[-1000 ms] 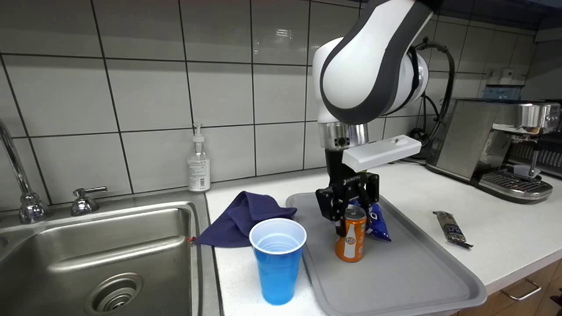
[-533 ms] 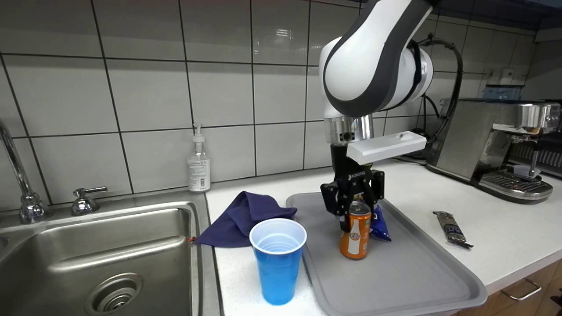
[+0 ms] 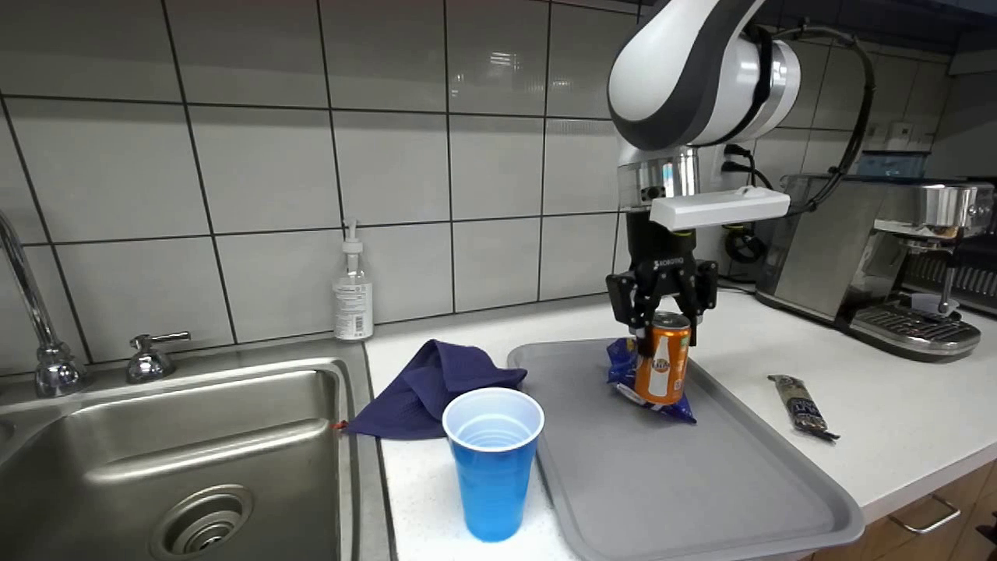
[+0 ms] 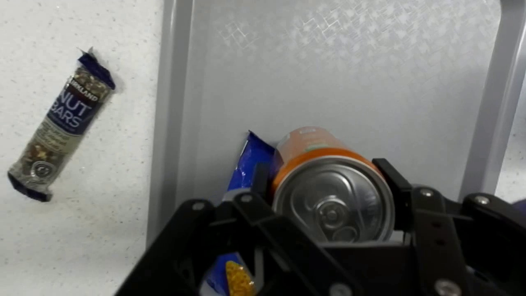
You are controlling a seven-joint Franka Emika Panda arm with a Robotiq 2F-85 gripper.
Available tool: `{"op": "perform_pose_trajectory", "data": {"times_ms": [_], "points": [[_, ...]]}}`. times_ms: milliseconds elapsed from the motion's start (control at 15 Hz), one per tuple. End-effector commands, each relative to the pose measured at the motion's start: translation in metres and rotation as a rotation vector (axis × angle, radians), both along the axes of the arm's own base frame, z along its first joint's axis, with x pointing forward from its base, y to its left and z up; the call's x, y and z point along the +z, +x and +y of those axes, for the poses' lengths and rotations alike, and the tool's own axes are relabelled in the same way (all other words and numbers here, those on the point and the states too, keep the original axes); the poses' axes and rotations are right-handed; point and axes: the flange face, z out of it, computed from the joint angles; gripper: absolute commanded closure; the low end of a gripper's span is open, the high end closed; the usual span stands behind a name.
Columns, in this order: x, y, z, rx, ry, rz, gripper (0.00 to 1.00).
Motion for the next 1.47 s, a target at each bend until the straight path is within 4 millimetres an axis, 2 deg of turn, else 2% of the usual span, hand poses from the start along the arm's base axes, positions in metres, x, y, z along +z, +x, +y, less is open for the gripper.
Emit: {"op": "perform_pose_trajectory", "data": {"times_ms": [0, 400, 733, 1400], "points": [[0.026, 0.016, -0.026, -0.051, 0.005, -0.002, 0.62], [0.041, 0.036, -0.067, -0.143, -0.009, -0.023, 0.62], [0.043, 0.051, -0.101, -0.215, -0.014, -0.037, 0.62], [0.022, 0.074, -0.182, -0.346, -0.053, -0.039, 0.62]]}}
